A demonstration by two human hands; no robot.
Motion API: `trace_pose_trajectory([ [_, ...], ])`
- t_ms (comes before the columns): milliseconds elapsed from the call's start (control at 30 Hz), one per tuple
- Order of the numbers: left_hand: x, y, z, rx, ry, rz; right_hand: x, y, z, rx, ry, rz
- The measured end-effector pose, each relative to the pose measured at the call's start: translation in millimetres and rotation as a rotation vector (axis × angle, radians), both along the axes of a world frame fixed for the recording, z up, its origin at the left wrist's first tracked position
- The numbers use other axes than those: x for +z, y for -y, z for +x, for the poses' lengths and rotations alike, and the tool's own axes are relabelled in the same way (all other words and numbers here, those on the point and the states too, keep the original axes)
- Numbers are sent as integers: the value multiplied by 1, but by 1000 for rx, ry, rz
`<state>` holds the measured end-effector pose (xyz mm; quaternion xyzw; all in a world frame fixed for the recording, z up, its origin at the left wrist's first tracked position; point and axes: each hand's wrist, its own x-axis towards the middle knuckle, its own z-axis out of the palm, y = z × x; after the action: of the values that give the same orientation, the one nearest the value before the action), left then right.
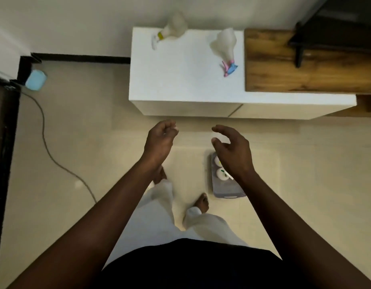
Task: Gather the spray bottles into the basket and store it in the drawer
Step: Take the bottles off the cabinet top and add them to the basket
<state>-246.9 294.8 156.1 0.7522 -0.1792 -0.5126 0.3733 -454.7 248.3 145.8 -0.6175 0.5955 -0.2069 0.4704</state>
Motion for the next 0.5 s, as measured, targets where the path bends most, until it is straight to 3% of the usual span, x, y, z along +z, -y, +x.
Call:
trace_pose_trajectory([
  [300, 21, 67, 52, -90, -30, -33, 15, 52, 32, -189, 10, 12],
  [500, 25, 163, 52, -185, -7, -49, 8, 127, 29, -275, 31, 25],
])
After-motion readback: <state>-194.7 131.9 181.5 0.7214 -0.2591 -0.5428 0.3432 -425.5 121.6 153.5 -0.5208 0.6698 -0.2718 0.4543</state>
